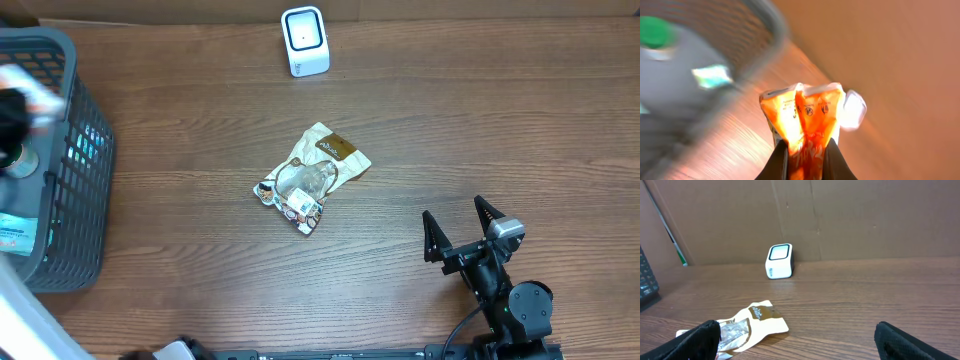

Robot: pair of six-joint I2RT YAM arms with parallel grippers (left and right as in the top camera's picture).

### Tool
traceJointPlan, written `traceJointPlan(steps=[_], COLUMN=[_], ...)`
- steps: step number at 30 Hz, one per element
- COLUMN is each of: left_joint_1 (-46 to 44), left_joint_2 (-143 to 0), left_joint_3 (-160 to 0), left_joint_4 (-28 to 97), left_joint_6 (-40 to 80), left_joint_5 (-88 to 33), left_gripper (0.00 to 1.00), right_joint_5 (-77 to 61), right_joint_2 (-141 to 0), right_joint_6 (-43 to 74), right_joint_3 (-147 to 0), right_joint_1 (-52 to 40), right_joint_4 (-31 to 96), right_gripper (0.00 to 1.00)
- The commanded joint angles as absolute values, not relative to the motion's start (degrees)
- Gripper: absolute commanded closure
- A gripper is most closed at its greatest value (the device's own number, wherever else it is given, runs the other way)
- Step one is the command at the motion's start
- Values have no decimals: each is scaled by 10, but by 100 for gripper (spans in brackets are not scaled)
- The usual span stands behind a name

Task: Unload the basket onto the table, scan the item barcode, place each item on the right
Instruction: 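Carry the red packet to the table centre and release it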

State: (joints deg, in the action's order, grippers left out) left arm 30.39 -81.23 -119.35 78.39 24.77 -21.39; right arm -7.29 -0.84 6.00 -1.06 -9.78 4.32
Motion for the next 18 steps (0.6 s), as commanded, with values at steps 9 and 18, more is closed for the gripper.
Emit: traceJointPlan(steps=[9, 18], left_joint_1=[-36, -128], left_joint_2=[-846, -966], left_joint_3=[-1126, -952], left_joint_4=[863, 777], left_joint_6=[207, 214], left_joint_5=[36, 93], left_gripper=[96, 96], right_joint_5=[-76, -76], right_joint_2=[-2, -2], right_joint_6=[62, 62], right_joint_3=[-5, -5], right_joint_1=[-97, -97], right_joint_4=[41, 41], right_gripper=[0, 0])
